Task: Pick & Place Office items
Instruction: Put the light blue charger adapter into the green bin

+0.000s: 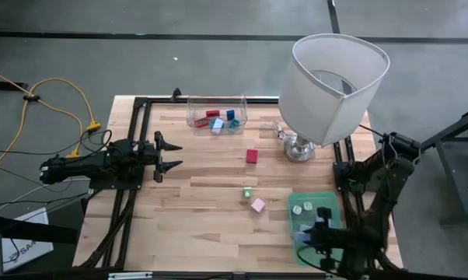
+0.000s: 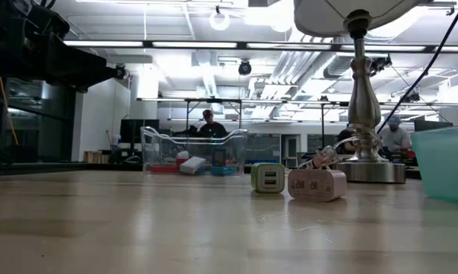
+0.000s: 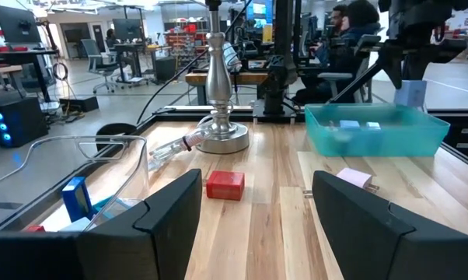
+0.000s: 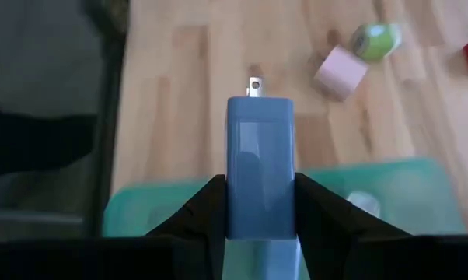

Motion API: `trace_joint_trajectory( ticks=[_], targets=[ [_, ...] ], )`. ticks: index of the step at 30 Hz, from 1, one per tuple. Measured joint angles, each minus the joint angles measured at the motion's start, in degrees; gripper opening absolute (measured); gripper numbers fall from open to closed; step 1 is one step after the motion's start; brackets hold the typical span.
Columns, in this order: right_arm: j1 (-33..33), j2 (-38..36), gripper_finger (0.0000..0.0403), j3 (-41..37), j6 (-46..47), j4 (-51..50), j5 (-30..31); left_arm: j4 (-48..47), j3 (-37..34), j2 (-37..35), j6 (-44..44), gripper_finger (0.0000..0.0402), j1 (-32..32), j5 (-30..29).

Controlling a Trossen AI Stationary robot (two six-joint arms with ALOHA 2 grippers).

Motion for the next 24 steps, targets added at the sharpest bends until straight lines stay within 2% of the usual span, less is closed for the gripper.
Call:
trace_joint_trajectory(
  ticks=[8,24],
  targets=[
    [5.6,0.0,0.0114,0.0,10.2,-7.7,-0.2,0.0,0.0,0.0,0.0,0.0237,0.0,0.0],
    [8.4,4.9,0.0111,-0.1,15.9,-7.5,-0.6,0.0,0.0,0.0,0.0,0.0237,0.0,0.0]
  ],
)
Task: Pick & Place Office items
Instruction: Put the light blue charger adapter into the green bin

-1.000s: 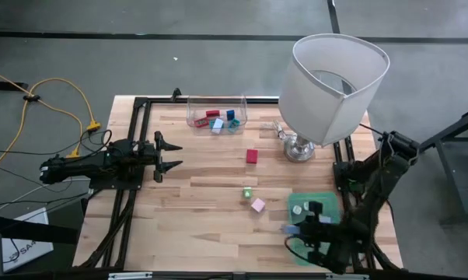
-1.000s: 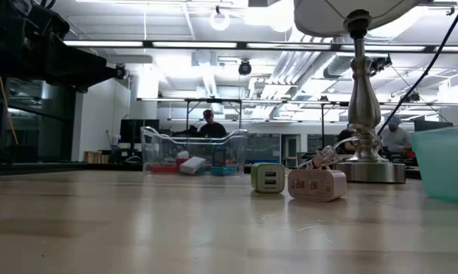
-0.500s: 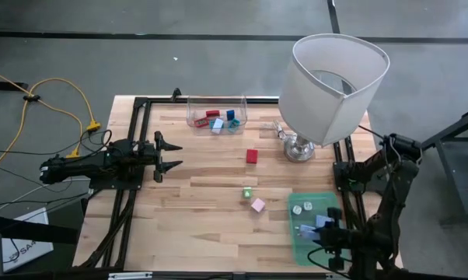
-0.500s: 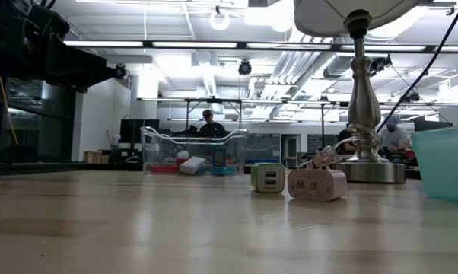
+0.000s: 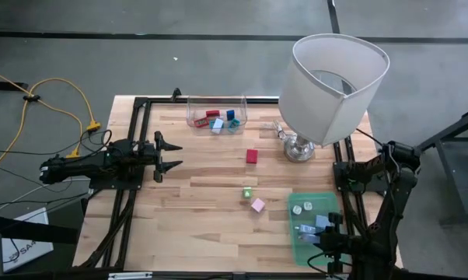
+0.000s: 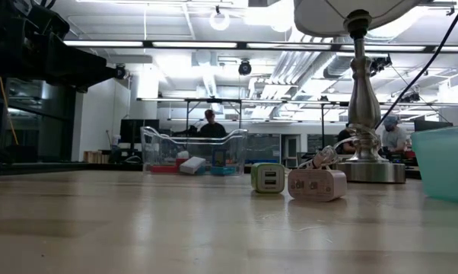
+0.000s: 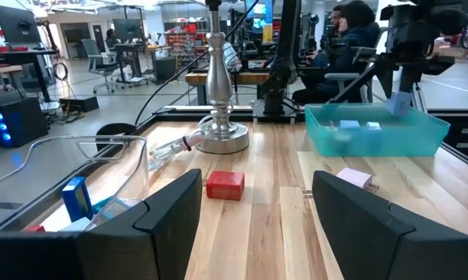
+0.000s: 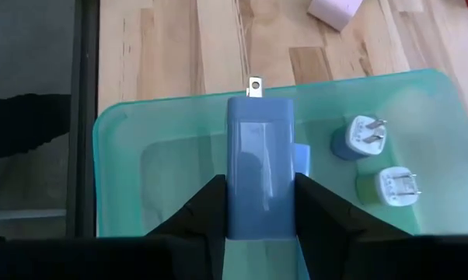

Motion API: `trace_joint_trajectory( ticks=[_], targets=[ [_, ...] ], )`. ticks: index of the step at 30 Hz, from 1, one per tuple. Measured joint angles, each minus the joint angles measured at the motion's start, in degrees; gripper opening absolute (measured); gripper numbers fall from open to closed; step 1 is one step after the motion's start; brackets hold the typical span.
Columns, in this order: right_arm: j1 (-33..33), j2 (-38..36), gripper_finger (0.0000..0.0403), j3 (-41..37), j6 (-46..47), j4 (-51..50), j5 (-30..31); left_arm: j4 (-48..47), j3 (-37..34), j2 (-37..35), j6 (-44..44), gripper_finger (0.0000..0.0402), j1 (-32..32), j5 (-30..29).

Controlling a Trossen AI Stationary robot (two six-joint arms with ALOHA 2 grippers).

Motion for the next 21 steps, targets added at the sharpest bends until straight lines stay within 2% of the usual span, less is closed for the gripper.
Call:
trace_joint_trajectory(
  ticks=[21],
  targets=[
    [-0.1,8.0,0.0115,0.0,1.3,6.4,-2.6,0.0,0.0,0.0,0.0,0.0237,0.0,0.0]
  ],
)
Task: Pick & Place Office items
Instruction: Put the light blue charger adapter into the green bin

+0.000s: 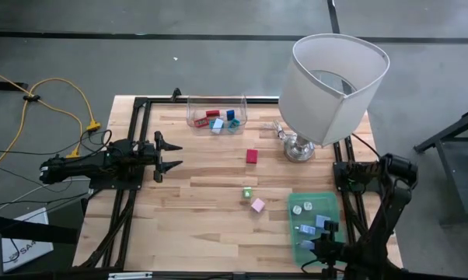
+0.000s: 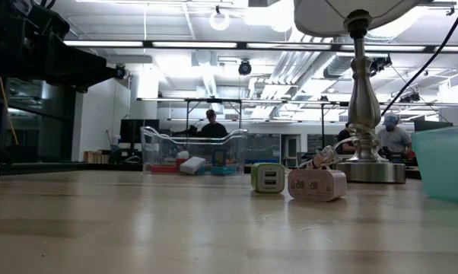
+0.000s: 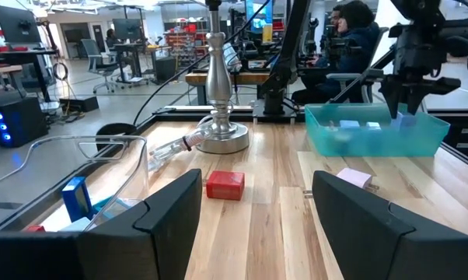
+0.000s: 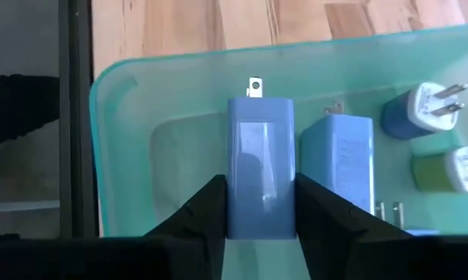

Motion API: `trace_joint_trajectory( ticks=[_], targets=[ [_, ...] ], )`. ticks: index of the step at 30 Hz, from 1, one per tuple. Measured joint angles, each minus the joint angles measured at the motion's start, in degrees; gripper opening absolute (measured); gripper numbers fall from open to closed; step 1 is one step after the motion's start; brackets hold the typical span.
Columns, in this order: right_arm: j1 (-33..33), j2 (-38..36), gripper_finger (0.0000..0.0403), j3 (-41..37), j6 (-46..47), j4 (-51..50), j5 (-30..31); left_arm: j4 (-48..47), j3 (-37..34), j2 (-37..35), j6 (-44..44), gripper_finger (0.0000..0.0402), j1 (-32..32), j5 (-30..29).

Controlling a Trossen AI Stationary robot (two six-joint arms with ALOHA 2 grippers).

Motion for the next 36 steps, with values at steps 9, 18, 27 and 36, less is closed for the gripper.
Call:
trace_joint_trajectory(
  ticks=[9,18,27,36],
  targets=[
    [0.0,2.6,0.0121,0.0,2.7,1.6,-0.2,0.0,0.0,0.0,0.0,0.0237,0.0,0.0],
    [0.0,3.5,0.0118,0.0,2.7,3.2,-1.2,0.0,0.0,0.0,0.0,0.0237,0.0,0.0],
    [0.0,3.5,0.0119,0.0,2.7,3.5,-1.4,0.0,0.0,0.0,0.0,0.0237,0.0,0.0],
    [0.0,3.5,0.0156,0.0,2.7,4.0,-1.4,0.0,0.0,0.0,0.0,0.0237,0.0,0.0]
  ],
)
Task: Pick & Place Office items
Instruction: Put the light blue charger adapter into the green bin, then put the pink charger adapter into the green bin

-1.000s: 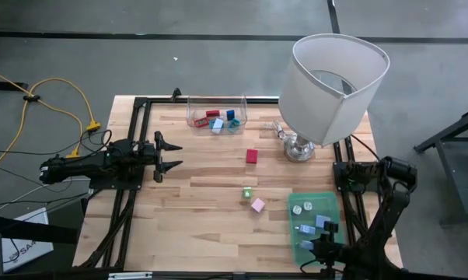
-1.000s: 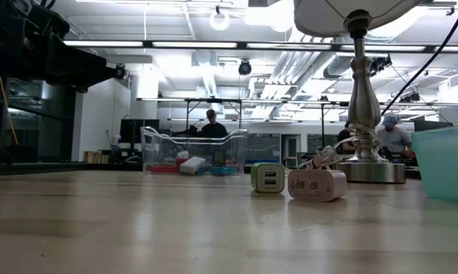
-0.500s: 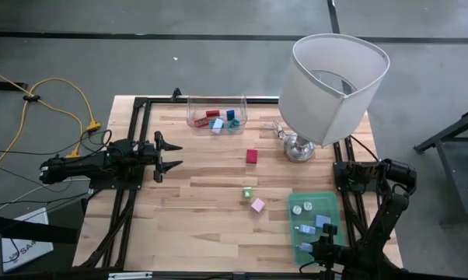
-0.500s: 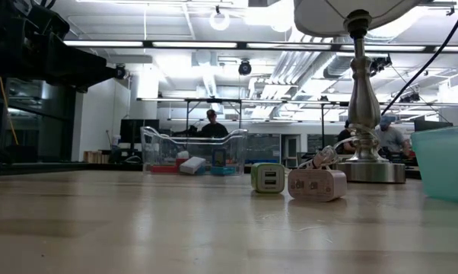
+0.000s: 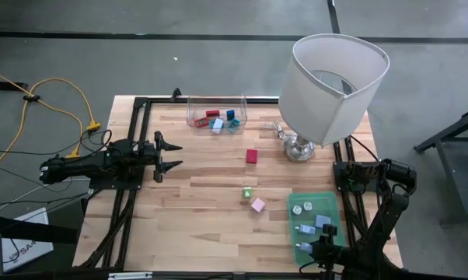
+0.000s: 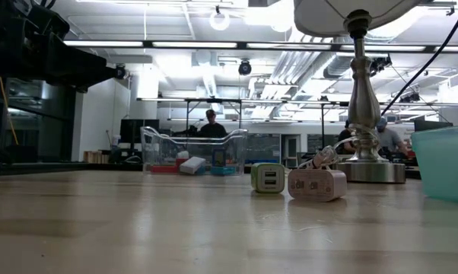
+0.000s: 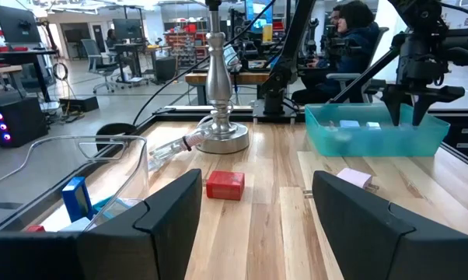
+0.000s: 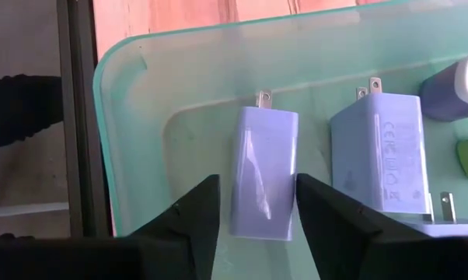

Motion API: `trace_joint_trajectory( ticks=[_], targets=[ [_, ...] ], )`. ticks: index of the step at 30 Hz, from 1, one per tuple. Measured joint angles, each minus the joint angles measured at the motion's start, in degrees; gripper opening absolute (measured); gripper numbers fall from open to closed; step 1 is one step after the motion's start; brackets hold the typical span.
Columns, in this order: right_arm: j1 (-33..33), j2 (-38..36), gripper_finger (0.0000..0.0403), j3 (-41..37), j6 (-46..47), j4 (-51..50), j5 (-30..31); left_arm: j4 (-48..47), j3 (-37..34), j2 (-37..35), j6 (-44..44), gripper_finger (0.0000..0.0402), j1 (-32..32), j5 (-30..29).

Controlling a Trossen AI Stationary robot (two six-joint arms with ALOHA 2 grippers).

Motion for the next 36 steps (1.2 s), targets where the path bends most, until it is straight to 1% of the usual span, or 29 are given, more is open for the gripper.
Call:
trace_joint_trajectory(
  ticks=[5,14,26,36],
  targets=[
    [0.0,0.0,0.0164,0.0,0.0,0.0,0.0,0.0,0.0,0.0,0.0,0.0237,0.0,0.0],
    [0.0,-0.1,0.0163,0.0,-0.1,-0.6,0.0,0.0,0.0,0.0,0.0,0.0237,0.0,0.0],
    [-1.3,-6.6,0.0162,0.0,-2.1,-3.0,0.0,0.0,0.0,0.0,0.0,0.0237,0.0,0.0],
    [-1.6,-6.9,0.0162,0.0,-2.2,-3.5,0.2,0.0,0.0,0.0,0.0,0.0237,0.0,0.0]
  ],
)
